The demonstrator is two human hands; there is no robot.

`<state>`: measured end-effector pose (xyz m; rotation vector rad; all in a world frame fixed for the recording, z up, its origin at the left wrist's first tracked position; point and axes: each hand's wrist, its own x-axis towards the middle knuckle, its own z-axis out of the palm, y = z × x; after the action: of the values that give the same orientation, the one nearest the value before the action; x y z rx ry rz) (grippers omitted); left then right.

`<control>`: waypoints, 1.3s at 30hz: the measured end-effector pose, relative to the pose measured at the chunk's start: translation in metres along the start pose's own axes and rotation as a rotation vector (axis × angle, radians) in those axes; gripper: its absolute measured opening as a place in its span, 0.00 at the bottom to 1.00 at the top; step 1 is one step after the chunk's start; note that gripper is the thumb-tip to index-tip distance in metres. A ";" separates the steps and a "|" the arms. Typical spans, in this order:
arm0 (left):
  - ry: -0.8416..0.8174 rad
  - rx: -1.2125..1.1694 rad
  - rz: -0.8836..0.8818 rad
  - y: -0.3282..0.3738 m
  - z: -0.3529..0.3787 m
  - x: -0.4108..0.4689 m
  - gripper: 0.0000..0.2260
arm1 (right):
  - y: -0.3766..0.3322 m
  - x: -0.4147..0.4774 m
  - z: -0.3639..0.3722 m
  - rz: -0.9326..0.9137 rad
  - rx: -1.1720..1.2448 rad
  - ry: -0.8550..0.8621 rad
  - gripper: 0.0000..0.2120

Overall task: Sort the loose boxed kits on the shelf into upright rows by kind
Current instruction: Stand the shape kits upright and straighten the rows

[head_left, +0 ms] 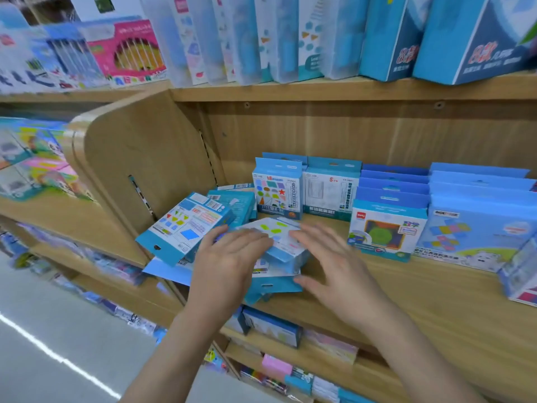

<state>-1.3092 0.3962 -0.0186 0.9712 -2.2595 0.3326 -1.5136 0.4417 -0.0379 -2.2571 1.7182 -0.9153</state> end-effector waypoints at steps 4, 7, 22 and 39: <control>0.199 -0.334 -0.127 0.015 -0.018 0.046 0.06 | -0.016 0.005 -0.020 0.097 0.238 0.276 0.14; 0.121 -0.594 -0.462 0.025 -0.021 0.059 0.18 | -0.013 0.002 -0.038 0.251 0.677 0.301 0.14; -0.109 -1.322 -0.563 0.072 0.014 0.047 0.20 | 0.021 -0.036 -0.067 0.469 0.988 0.361 0.12; -0.305 -1.362 -0.684 0.146 0.051 0.056 0.17 | 0.071 -0.093 -0.114 0.494 0.707 0.339 0.24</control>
<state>-1.4669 0.4427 -0.0175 0.8892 -1.5892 -1.5070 -1.6492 0.5297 -0.0146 -1.2185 1.5929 -1.5171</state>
